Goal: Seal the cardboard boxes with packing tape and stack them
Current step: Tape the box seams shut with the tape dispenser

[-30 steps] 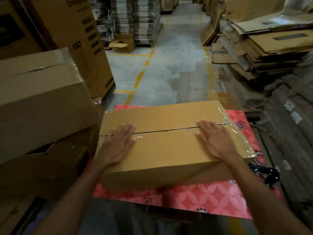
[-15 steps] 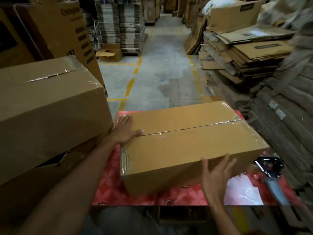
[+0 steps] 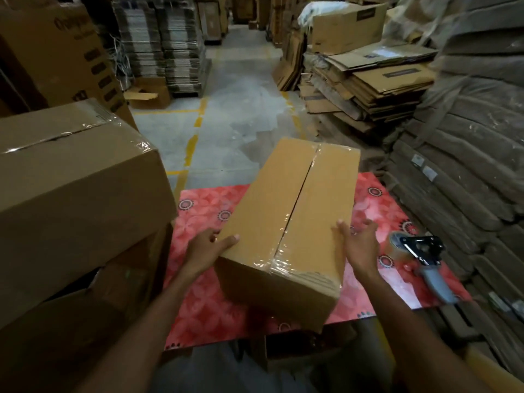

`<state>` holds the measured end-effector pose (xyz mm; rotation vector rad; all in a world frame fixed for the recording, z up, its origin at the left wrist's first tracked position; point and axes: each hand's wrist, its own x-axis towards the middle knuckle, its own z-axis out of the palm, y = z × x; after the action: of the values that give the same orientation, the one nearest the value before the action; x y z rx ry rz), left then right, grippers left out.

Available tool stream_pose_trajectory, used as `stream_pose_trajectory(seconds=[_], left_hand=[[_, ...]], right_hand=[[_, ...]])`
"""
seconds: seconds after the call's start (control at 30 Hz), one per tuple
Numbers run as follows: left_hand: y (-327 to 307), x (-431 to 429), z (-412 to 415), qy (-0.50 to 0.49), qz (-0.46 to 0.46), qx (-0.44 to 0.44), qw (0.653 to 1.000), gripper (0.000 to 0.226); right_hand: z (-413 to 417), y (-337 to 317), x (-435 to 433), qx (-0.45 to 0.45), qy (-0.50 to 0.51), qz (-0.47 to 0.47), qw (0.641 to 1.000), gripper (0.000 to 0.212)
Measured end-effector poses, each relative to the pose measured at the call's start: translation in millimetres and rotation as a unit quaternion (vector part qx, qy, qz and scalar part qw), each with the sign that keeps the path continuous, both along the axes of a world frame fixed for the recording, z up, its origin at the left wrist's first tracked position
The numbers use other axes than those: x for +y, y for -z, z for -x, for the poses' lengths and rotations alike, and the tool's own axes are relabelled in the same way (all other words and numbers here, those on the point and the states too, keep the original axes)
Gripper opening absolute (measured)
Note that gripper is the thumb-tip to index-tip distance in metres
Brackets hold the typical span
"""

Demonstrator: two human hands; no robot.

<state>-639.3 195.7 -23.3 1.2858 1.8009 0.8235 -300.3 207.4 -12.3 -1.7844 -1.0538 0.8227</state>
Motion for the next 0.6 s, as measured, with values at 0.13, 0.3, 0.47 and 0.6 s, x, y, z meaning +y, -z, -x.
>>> stream_pose_trajectory(seconds=[0.13, 0.3, 0.47, 0.6], left_hand=[[14.1, -35.2, -25.2, -0.084, 0.020, -0.247, 0.965, 0.071], [-15.2, -52.5, -43.8, -0.119, -0.002, -0.283, 0.952, 0.069], [-115.9, -53.5, -37.9, -0.117, -0.121, -0.222, 0.960, 0.087], [-226.2, -78.7, -16.0, -0.131, -0.232, -0.201, 0.943, 0.036]], right_hand=[[10.5, 10.0, -56.4, 0.100, -0.093, 0.001, 0.991, 0.056], [8.4, 15.9, -86.7, 0.205, -0.124, 0.029, 0.970, 0.101], [6.2, -58.7, -74.1, 0.261, -0.178, -0.069, 0.946, 0.080], [36.8, -148.6, -67.9, 0.244, -0.234, -0.190, 0.922, 0.081]])
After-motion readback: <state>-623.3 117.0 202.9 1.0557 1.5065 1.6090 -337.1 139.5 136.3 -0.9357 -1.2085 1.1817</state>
